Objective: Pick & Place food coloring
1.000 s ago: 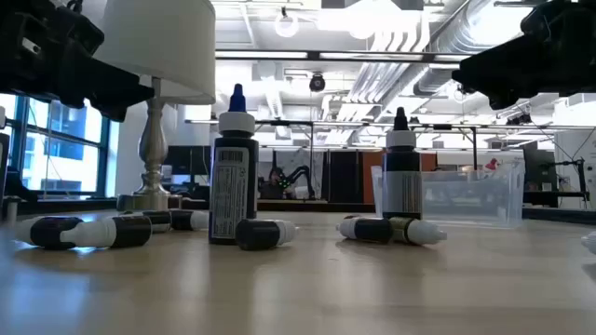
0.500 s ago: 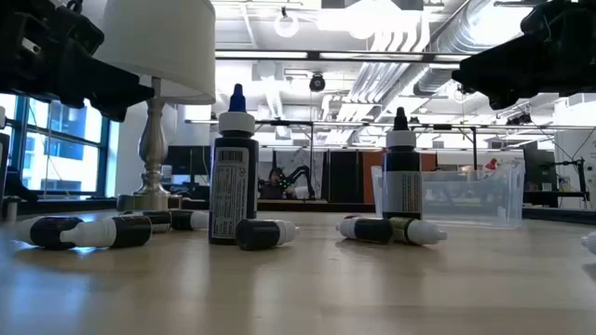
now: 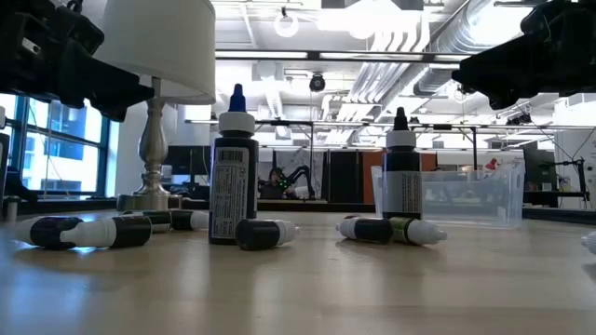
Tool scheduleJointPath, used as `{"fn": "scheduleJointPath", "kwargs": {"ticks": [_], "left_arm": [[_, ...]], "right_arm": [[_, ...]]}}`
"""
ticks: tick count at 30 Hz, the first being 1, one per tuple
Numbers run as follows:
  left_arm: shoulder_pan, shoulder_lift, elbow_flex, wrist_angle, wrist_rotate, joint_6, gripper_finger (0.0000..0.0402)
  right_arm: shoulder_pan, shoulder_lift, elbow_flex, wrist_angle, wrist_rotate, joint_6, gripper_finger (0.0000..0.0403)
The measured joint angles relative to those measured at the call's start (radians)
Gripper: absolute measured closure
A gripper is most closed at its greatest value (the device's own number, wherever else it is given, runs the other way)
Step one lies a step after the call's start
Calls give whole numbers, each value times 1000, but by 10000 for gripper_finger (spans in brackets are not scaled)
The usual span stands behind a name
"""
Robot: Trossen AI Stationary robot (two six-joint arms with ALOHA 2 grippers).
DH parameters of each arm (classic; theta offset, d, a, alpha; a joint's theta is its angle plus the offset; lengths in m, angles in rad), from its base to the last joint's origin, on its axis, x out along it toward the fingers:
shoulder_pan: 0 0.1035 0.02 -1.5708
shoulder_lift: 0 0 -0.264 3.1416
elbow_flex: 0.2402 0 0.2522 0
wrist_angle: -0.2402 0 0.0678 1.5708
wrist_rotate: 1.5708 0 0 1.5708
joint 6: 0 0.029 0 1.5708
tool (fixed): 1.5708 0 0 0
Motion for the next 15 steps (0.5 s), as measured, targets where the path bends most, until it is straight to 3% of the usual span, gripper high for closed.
{"fn": "scheduleJointPath", "kwargs": {"ticks": [15], "left_arm": [[0, 0, 0, 0, 0, 0, 224]], "right_arm": [[0, 0, 0, 0, 0, 0, 245]]}}
